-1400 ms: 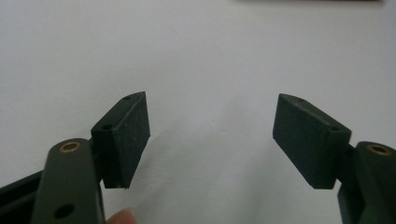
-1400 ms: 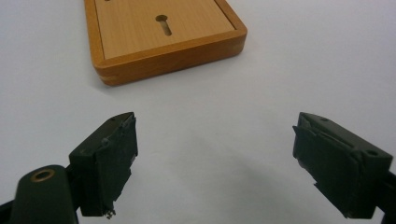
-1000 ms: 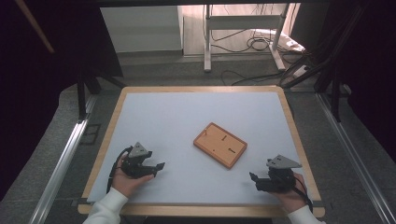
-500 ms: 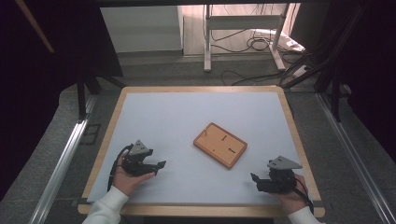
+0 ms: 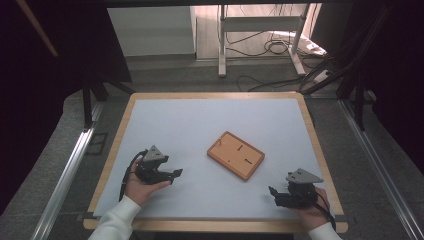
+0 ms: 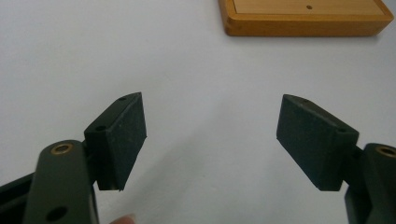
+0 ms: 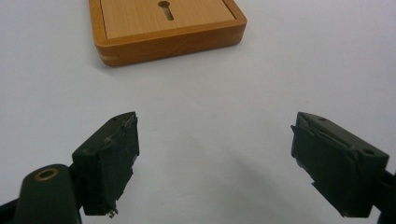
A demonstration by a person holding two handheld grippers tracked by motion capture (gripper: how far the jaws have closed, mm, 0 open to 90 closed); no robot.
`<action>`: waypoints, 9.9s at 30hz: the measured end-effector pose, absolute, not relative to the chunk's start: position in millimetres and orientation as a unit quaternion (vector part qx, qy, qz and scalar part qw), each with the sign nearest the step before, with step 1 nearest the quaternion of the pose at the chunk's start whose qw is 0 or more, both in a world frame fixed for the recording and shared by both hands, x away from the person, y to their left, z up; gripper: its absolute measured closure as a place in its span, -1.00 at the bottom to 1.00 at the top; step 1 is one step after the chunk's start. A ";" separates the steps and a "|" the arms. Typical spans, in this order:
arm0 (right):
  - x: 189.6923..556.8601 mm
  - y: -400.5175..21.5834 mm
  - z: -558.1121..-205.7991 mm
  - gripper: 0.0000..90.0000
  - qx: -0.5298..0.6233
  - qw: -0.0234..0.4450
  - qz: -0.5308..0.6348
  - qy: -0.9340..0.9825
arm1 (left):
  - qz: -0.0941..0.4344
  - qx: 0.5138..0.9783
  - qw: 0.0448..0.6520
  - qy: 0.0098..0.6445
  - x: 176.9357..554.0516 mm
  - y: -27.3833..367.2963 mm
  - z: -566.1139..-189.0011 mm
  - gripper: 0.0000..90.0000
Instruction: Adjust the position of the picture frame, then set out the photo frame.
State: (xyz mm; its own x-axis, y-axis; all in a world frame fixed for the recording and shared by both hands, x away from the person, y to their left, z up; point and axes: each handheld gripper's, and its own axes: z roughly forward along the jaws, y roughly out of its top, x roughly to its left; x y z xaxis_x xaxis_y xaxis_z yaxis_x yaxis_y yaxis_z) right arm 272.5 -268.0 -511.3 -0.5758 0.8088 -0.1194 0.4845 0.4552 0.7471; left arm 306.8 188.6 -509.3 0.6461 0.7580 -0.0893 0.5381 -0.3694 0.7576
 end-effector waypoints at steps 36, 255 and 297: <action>271.4 -267.9 -512.1 -0.66 0.393 0.250 0.338 0.818 | 0.127 0.823 0.405 0.377 358.2 118.0 -493.7 -0.43; 251.7 -230.6 -504.4 -0.65 0.312 0.265 0.377 0.831 | 0.117 0.860 0.393 0.303 389.1 124.3 -505.9 -0.08; 247.9 -106.1 -518.3 -0.76 0.168 0.252 0.347 0.888 | 0.015 0.866 0.402 0.297 418.4 129.3 -517.7 0.86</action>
State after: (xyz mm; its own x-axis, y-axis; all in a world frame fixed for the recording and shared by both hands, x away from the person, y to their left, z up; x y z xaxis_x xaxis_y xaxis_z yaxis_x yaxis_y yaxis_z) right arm 247.9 -106.1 -518.3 -0.8167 0.4732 -0.3302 0.1238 0.7026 0.7007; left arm 418.4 129.3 -517.7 0.8230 0.5267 -0.2127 0.5022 -0.4998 0.7056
